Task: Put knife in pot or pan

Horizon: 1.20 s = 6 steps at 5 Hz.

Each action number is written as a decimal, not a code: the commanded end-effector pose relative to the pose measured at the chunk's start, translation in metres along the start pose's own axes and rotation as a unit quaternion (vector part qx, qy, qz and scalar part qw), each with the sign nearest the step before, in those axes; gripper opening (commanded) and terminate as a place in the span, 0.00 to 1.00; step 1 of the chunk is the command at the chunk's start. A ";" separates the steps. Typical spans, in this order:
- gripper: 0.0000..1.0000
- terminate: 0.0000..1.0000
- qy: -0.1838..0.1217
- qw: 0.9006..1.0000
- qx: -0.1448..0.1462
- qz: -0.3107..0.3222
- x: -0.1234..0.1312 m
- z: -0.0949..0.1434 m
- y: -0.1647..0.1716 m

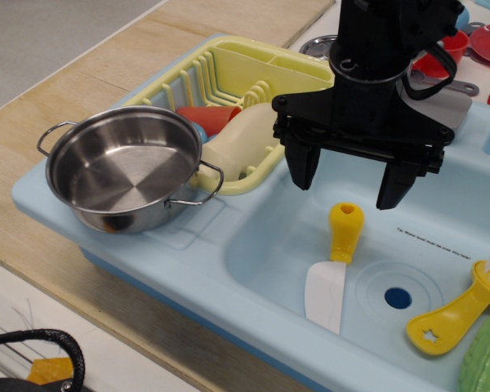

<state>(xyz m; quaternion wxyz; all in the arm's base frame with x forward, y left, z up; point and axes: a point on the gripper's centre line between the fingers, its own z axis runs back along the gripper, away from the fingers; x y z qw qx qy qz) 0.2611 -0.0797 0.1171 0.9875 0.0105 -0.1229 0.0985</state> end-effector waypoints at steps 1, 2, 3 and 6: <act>1.00 0.00 0.000 1.000 0.000 0.000 0.000 0.000 0.000; 1.00 0.00 -0.008 1.000 0.003 0.015 -0.005 -0.019 -0.009; 1.00 0.00 0.003 1.000 -0.003 0.025 -0.005 -0.032 -0.010; 1.00 0.00 0.014 0.998 -0.037 0.043 -0.008 -0.063 -0.002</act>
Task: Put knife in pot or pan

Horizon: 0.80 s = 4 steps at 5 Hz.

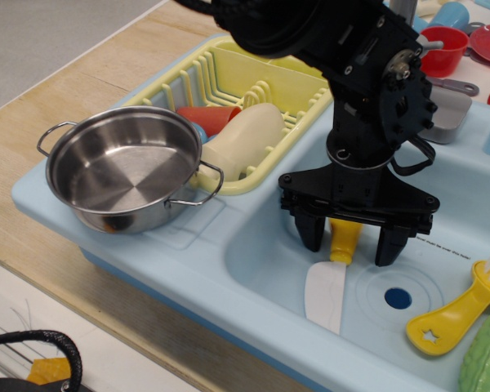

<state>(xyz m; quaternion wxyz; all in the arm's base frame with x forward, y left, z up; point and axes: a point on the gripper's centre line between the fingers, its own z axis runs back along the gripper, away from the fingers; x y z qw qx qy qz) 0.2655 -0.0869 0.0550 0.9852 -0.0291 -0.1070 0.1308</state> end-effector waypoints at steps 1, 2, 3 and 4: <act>0.00 0.00 -0.002 1.000 -0.005 0.012 0.004 -0.004 0.007; 0.00 0.00 0.008 1.000 0.005 0.007 0.008 0.003 0.004; 0.00 0.00 0.026 0.999 0.028 0.010 0.023 0.026 -0.005; 0.00 0.00 0.020 0.999 0.033 0.014 0.034 0.056 -0.008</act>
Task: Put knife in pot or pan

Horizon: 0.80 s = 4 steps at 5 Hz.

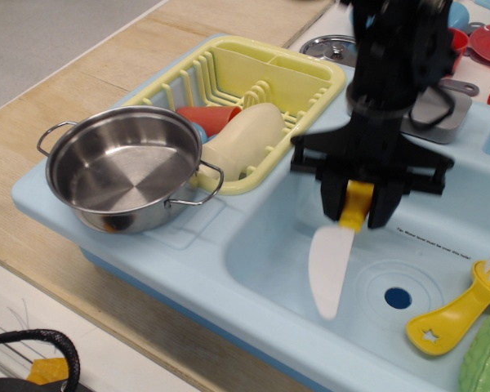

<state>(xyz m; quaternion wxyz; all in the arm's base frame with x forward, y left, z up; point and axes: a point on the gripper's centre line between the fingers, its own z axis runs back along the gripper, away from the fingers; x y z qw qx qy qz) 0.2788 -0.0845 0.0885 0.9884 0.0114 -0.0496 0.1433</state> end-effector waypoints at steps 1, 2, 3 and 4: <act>0.00 0.00 -0.038 0.999 -0.012 0.025 0.010 0.050 0.008; 0.00 0.00 -0.035 0.998 0.001 0.050 0.005 0.069 0.026; 0.00 0.00 -0.047 0.996 0.016 0.078 -0.004 0.084 0.045; 0.00 0.00 -0.058 0.992 0.034 0.109 -0.010 0.099 0.061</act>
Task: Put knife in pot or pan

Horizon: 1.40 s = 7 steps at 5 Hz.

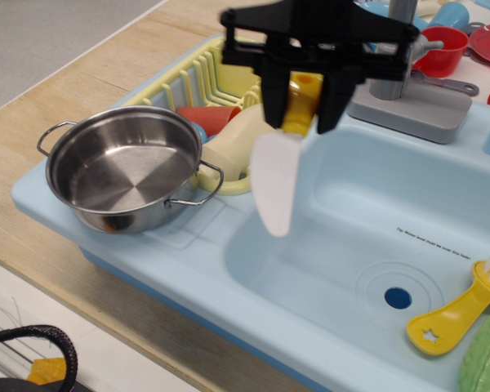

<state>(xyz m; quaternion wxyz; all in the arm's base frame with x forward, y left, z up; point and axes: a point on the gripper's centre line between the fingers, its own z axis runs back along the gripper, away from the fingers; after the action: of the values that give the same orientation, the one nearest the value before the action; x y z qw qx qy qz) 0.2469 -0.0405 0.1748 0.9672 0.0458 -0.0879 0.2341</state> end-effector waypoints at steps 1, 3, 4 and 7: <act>0.00 0.00 -0.014 0.998 0.012 0.052 -0.003 0.021 0.032; 0.00 0.00 0.007 0.995 0.019 0.098 -0.005 0.012 0.069; 0.00 0.00 0.034 0.993 0.017 0.112 -0.004 0.004 0.088; 1.00 0.00 0.064 0.994 -0.011 0.090 -0.005 -0.024 0.115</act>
<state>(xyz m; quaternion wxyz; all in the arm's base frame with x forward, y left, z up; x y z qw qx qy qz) 0.1944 0.0575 0.1489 0.9511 0.0009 -0.0200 0.3082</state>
